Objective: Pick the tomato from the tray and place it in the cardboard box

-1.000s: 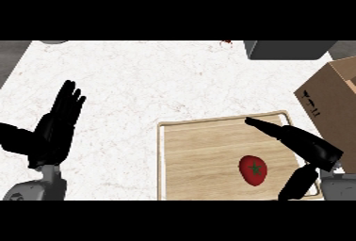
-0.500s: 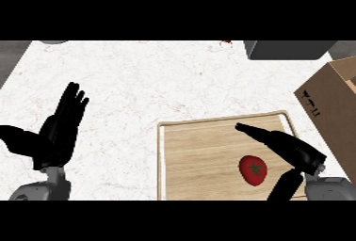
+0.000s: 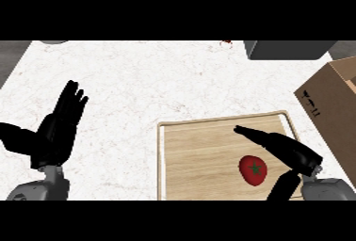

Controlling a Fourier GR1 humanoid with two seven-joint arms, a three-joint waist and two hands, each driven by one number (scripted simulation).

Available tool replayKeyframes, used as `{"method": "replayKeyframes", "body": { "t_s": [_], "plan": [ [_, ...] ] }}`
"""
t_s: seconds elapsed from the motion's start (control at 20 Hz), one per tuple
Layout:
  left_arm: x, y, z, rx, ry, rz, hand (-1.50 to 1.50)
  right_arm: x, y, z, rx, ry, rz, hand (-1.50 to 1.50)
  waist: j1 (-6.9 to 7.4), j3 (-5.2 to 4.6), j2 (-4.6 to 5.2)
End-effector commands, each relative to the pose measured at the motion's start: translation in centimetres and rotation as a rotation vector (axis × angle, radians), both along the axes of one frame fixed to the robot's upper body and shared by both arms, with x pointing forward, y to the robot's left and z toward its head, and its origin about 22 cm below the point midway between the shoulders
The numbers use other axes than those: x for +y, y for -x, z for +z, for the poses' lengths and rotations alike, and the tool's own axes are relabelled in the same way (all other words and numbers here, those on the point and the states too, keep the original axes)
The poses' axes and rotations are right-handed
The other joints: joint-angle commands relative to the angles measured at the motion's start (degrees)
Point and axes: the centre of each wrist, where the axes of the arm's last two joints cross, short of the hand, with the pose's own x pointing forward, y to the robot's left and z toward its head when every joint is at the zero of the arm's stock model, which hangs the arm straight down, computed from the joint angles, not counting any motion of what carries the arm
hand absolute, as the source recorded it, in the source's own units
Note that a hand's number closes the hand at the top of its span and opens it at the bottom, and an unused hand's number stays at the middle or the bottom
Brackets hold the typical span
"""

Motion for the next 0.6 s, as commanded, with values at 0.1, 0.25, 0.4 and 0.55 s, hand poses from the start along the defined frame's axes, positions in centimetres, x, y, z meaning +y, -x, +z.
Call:
{"method": "replayKeyframes", "body": {
  "t_s": [0.1, 0.25, 0.4, 0.55],
  "plan": [
    [1.1, 0.4, 0.7, 0.002, -0.004, 0.008, 0.0, 0.8, -0.9, -0.5, -0.029, -0.018, -0.013, -1.5, 0.06, -0.01, 0.01],
    [1.4, -0.1, 0.4, -0.006, -0.02, 0.005, 0.0, 2.4, 0.2, -1.1, -0.038, -0.002, 0.028, 1.5, 0.0, -0.01, -0.01],
    [0.3, -0.1, 0.0, 0.012, -0.001, 0.015, 0.0, 0.6, -0.2, 0.1, -0.134, 0.016, 0.091, 1.5, -0.03, -0.01, -0.01],
    [0.3, 0.1, -0.4, -0.017, 0.004, 0.003, 0.0, 3.0, 0.1, -0.5, -0.183, 0.031, 0.093, 1.5, 0.03, -0.01, -0.02]
  ]
}}
